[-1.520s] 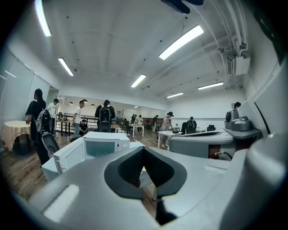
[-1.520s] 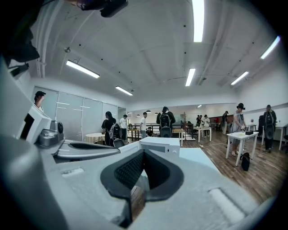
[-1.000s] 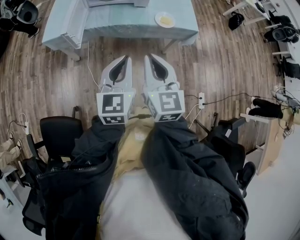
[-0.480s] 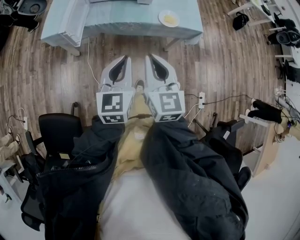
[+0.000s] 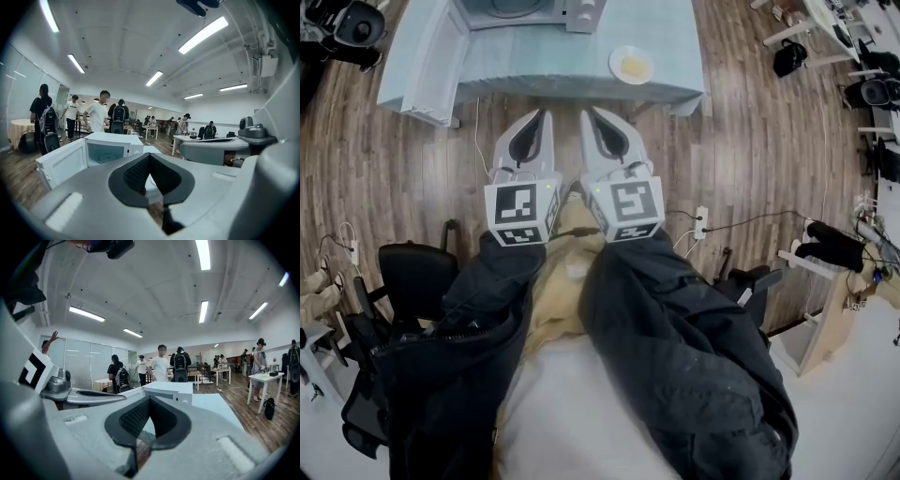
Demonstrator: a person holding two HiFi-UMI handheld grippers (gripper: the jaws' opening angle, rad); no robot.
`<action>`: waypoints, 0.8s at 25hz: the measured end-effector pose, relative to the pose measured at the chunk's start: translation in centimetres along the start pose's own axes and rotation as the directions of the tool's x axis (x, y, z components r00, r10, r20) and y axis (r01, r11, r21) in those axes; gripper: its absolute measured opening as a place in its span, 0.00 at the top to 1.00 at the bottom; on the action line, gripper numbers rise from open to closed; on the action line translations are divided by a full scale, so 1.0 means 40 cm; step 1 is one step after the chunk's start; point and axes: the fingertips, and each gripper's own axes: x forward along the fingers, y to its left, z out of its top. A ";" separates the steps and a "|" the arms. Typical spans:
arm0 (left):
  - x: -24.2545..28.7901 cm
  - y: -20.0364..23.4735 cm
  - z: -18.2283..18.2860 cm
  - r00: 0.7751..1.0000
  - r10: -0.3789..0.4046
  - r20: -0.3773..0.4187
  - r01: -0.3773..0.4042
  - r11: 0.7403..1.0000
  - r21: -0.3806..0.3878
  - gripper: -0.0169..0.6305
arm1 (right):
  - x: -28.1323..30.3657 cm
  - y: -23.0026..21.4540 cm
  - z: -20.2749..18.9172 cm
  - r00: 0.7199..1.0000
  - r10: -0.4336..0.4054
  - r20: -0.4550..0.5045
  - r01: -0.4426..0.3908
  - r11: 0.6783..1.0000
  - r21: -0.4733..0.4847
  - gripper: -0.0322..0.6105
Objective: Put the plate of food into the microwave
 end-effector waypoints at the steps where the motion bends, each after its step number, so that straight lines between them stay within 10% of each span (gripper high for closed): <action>1: 0.031 -0.007 0.006 1.000 0.003 -0.002 -0.003 1.000 0.001 0.98 | 0.017 -0.024 0.006 1.000 0.009 0.000 -0.009 1.000 0.001 0.95; 20: 0.263 -0.018 -0.009 0.997 0.019 -0.071 -0.019 1.000 -0.003 0.97 | 0.142 -0.184 -0.037 0.998 0.038 -0.045 -0.034 0.996 0.084 0.95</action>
